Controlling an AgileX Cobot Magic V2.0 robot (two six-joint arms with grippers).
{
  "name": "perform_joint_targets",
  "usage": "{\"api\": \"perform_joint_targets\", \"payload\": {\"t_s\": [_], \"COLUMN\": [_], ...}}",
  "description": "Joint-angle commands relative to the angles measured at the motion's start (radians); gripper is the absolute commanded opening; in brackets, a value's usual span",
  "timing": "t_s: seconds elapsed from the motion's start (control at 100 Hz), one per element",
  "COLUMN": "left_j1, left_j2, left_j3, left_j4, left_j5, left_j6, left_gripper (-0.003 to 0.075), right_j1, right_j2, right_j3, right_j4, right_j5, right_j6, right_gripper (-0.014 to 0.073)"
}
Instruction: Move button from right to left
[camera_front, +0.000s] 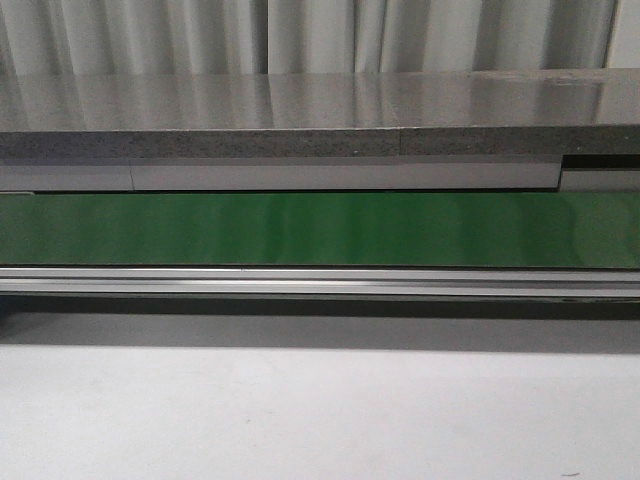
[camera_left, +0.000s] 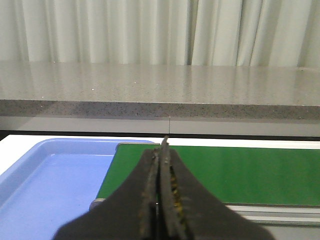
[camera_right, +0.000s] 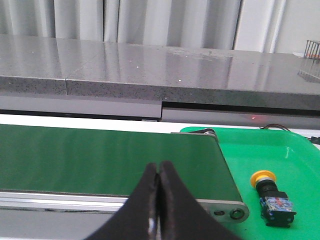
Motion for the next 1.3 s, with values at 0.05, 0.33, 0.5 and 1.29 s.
{"api": "perform_joint_targets", "payload": {"t_s": [0.05,0.33,0.5,1.29], "left_j1": [0.003,0.003,0.003,0.003], "left_j2": [-0.032,-0.032,-0.032,-0.032], "left_j3": [0.045,0.045,0.045,0.045], "left_j4": [-0.009,-0.009,-0.009,-0.009], "left_j5": [-0.086,-0.086,-0.086,-0.086], "left_j6": [-0.008,-0.008,-0.008,-0.008], "left_gripper": [-0.0020,-0.0020,-0.0020,-0.0020], "right_j1": [0.003,0.003,0.003,0.001], "right_j2": [-0.020,-0.020,-0.020,0.103], "right_j3": [-0.015,-0.015,-0.015,-0.439], "right_j4": [-0.009,-0.009,-0.009,-0.009], "right_j5": [-0.080,-0.080,-0.080,0.298], "right_j6": [-0.004,-0.004,-0.004,-0.004], "right_gripper": [-0.0067,-0.0067,-0.0067,-0.0067]}}
